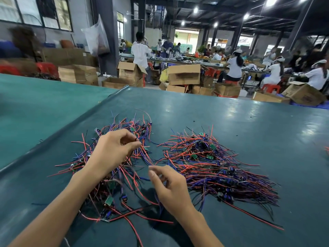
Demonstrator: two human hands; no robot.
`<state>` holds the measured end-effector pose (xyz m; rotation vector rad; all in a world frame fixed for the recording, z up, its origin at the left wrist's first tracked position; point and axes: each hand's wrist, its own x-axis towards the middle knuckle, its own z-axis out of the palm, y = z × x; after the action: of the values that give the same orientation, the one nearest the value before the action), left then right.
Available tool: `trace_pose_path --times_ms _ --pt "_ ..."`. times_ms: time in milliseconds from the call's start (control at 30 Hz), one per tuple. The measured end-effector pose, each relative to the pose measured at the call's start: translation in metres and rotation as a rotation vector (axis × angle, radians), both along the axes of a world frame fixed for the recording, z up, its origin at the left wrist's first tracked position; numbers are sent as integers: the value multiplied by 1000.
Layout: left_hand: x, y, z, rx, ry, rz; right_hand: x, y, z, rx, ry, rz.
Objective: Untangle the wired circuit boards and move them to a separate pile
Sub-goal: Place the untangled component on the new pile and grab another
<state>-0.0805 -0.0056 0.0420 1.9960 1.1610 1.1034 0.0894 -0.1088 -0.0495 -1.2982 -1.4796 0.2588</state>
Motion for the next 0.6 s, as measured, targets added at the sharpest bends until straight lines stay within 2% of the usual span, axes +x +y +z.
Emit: trace_pose_path --times_ms 67,200,300,400,467,533,600 --pt "8 -5 11 -55 -87 -94 -3 -1 0 -105 62 58" --pt "22 -11 16 -198 -181 -247 -13 1 -4 -255 0 71" --pt "25 -15 12 -303 -244 -319 -15 5 0 -237 120 55" --pt "25 -19 11 -448 -436 -369 -11 4 5 -230 176 68" --pt "30 -22 11 -510 -525 -409 -10 2 8 -240 220 150" --pt "38 -26 9 -503 -552 -400 -9 0 16 -262 314 236" --pt "46 -26 9 -464 -590 -349 -7 -4 23 -341 543 385"
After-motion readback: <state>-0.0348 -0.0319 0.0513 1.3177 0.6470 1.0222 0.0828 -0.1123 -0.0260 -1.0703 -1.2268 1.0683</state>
